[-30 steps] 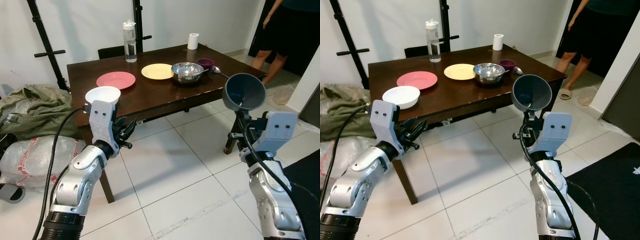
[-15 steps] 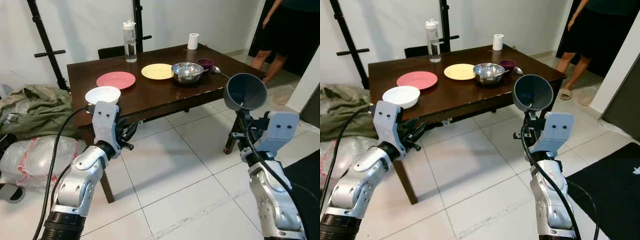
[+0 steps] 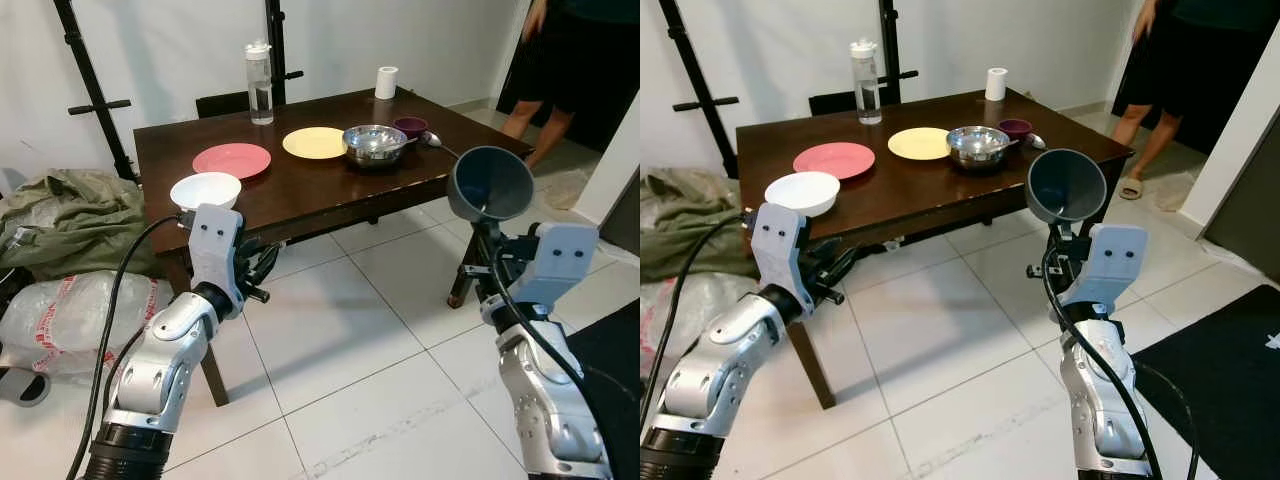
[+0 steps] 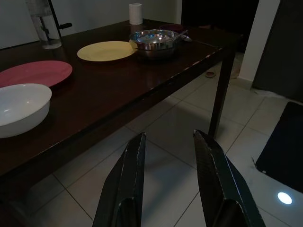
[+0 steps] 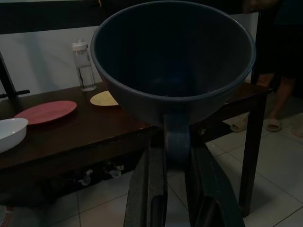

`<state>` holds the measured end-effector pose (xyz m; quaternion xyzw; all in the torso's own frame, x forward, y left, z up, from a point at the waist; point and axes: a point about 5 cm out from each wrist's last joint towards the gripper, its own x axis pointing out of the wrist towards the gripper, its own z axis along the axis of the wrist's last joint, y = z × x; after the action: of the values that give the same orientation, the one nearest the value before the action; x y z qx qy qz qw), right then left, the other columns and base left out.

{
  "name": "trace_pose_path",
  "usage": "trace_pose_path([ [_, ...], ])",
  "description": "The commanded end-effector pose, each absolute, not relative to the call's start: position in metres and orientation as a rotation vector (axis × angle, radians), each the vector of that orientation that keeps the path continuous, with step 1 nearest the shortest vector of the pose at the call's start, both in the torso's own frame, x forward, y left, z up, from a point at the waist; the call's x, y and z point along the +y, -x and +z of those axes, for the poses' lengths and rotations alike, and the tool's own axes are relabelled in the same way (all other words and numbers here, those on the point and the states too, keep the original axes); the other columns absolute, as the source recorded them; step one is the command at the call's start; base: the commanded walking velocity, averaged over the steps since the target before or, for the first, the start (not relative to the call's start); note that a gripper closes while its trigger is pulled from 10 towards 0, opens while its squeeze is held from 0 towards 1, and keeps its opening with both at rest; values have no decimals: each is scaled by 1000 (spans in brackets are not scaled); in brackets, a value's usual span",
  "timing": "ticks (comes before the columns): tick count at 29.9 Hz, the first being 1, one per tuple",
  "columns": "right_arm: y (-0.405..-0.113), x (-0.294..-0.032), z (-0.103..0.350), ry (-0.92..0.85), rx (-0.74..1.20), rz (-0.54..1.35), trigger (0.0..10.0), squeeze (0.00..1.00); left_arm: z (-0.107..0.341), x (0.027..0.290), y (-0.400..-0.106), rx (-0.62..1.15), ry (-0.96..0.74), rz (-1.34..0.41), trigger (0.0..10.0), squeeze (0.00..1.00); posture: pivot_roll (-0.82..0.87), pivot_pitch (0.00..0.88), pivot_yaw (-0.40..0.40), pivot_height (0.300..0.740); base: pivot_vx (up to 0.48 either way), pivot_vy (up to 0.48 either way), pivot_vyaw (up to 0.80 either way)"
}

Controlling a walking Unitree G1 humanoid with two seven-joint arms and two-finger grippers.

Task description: Setting the table

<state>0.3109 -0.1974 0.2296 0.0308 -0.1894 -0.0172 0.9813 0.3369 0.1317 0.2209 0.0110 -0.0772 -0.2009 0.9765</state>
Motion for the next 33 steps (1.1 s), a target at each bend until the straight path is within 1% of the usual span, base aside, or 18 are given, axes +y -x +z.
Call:
trace_pose_path([
  [1,-311,-199,229,-74,-379,-53,10000,0,217,133,-336,-146,-11,-399,10000,0,-5,25,100,740,0,0,0],
  [22,-309,-215,228,-24,-374,-167,10000,0,218,133,-337,-163,-35,-381,10000,0,-22,30,96,740,0,0,0],
  [30,-308,-211,225,-27,-364,-139,10000,0,215,133,-337,-164,-51,-376,10000,0,-24,31,99,740,0,0,0],
  [33,-307,-210,216,-16,-322,-125,10000,0,212,133,-337,-159,-58,-374,10000,0,-24,31,99,740,0,0,0],
])
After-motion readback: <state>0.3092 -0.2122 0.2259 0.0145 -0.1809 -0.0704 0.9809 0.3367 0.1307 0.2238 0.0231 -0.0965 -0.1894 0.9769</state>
